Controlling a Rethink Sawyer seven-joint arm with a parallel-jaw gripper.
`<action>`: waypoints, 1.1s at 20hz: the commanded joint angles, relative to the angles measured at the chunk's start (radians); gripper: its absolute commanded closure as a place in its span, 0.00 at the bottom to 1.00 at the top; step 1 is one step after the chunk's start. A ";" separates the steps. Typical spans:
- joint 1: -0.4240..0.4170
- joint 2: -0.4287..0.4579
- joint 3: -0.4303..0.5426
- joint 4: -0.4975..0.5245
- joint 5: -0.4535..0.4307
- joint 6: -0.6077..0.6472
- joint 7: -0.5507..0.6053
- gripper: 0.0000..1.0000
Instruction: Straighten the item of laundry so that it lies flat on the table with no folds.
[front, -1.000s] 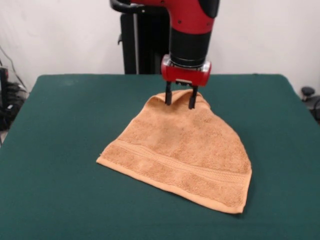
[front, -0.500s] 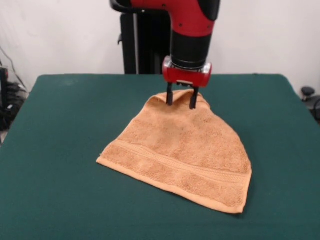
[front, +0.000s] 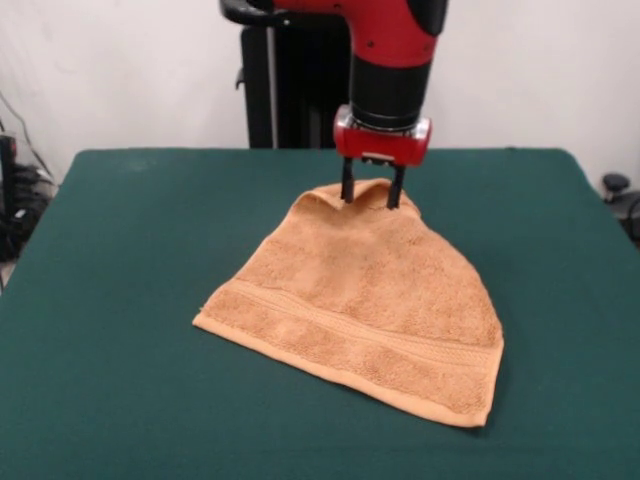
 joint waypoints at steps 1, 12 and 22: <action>0.044 -0.035 0.063 0.135 0.033 0.086 0.111 0.00; 0.050 0.006 0.045 0.170 0.014 -0.034 0.131 0.00; 0.052 0.184 0.009 0.104 -0.042 -0.239 0.131 0.00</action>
